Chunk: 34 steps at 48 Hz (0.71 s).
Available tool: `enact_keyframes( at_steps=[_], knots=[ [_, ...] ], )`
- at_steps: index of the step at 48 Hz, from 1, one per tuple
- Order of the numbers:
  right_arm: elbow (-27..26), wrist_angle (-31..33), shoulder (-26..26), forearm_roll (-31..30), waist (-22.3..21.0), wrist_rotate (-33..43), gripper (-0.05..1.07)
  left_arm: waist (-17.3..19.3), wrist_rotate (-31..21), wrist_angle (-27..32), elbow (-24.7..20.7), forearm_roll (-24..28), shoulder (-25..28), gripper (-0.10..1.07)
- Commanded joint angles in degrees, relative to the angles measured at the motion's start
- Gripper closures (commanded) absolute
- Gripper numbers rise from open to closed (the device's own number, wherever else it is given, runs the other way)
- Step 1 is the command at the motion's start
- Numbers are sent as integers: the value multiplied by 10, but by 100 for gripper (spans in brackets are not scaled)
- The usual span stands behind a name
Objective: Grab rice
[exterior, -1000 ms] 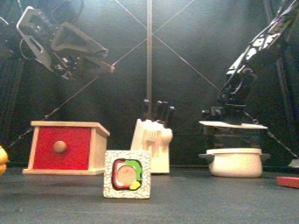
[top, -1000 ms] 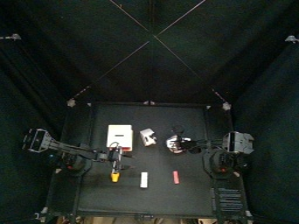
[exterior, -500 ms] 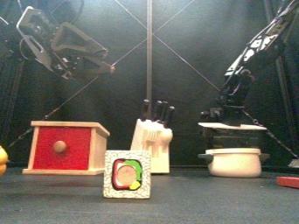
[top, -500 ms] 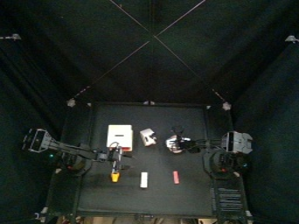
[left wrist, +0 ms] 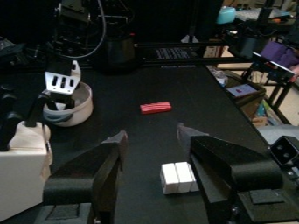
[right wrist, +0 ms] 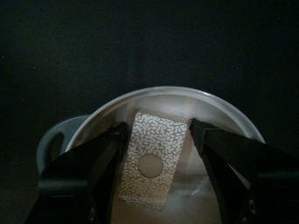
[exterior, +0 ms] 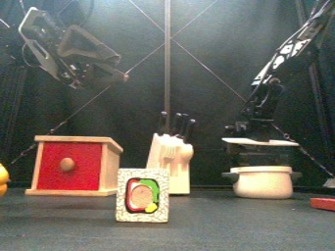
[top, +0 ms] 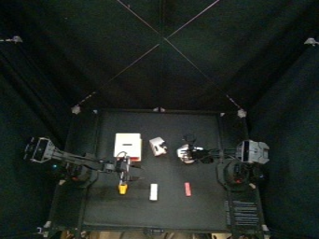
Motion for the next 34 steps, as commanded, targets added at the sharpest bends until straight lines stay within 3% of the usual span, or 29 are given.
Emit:
enact_keyframes(
  at_steps=[1, 11, 34],
  knots=[
    [-7, -1, -6, -1, -4, 1, 24, 1, 1, -5, -9, -1, 0, 11],
    [-11, -1, -7, -4, -7, 0, 38, 1, 1, -4, -9, -1, -1, 11],
    [-16, 33, -25, -21, -2, 3, 40, 1, 1, -3, -9, -1, -4, 11]
  ],
)
